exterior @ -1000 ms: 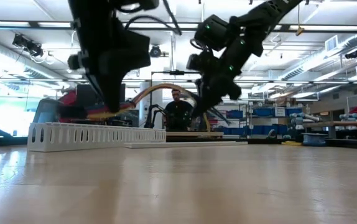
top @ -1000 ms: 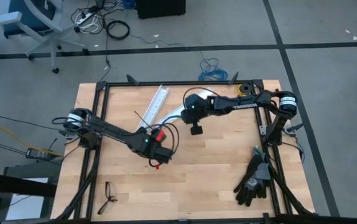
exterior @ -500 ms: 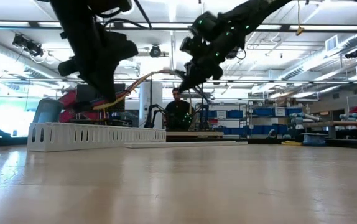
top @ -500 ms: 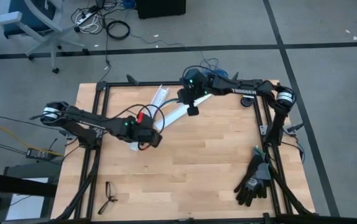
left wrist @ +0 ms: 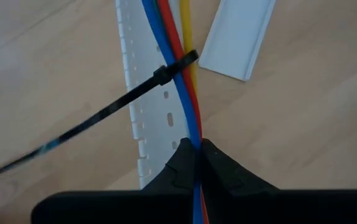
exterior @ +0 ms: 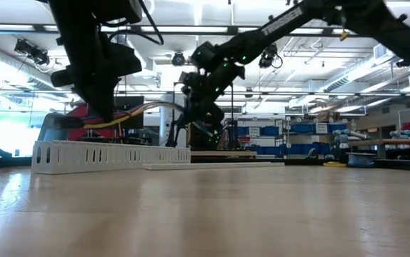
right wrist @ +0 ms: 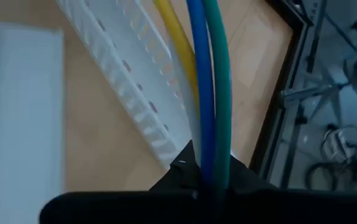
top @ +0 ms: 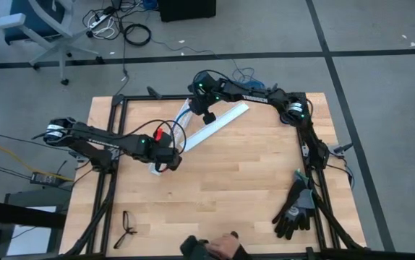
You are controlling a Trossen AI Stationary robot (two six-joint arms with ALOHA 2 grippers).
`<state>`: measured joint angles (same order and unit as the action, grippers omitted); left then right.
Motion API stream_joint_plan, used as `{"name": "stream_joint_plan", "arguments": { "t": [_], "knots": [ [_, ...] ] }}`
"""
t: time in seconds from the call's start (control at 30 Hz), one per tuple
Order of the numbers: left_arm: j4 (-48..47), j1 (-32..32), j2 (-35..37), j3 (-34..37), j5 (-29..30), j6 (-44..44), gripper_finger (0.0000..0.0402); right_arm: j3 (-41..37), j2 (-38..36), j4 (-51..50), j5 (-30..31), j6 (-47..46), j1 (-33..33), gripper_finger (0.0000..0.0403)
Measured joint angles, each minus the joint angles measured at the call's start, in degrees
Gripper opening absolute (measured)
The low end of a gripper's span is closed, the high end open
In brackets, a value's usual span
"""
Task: Ziptie cables
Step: Put the ziptied cable wires into the white cable duct
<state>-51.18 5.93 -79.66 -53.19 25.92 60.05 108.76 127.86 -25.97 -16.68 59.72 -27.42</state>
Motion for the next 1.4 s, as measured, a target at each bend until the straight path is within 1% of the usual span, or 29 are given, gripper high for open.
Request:
{"name": "stream_joint_plan", "arguments": {
  "t": [0.1, 0.23, 0.37, 0.43, 0.5, 0.7, 0.9, 1.1, 1.23, 1.4],
  "knots": [
    [0.10, -0.49, -0.07, 0.06, -1.50, -0.61, 0.0016, 3.57, 3.76, -0.01, 0.25, 2.75, -0.04, 0.0000],
    [-1.34, -1.33, -0.19, 0.06, -2.66, -1.51, 0.0016, 7.24, 6.70, 0.30, 0.11, 3.53, -0.36, 0.0000],
    [-3.75, -2.82, -0.19, 0.06, -2.55, -1.36, 0.0016, 8.33, 8.01, 0.02, -0.16, 4.16, -1.11, 0.0000],
    [-3.91, -3.55, -0.19, 0.08, -1.32, -1.33, 0.0016, 8.29, 8.13, -1.05, -0.10, 4.20, -1.46, 0.0000],
    [-2.78, -4.20, -0.19, 0.85, 0.06, -1.12, 0.0016, 7.94, 8.10, -0.45, -0.06, 4.20, -1.67, 0.0000],
    [3.55, -4.85, -0.19, 4.13, -1.52, -1.07, 0.0017, 7.57, 8.10, -0.40, 0.17, 1.84, -1.98, 0.0008],
    [2.43, -4.85, -0.19, 4.62, -1.64, 0.22, 0.0026, 7.59, 8.09, 3.09, 2.13, 2.15, -1.95, 0.0032],
    [-0.61, -4.83, -0.19, 4.65, -1.85, 1.70, 0.0024, 7.59, 8.08, 3.60, 2.61, 2.02, -1.84, 0.0074],
    [-0.52, -4.83, -0.19, 4.65, -2.69, 1.66, 0.0024, 7.59, 8.08, 2.65, 5.27, 1.87, -1.84, 0.0095],
    [-0.50, -4.83, -0.19, 4.65, -3.66, 1.67, 0.0024, 7.59, 8.08, 1.61, 9.43, 1.93, -1.86, 0.0102]
  ]
}}
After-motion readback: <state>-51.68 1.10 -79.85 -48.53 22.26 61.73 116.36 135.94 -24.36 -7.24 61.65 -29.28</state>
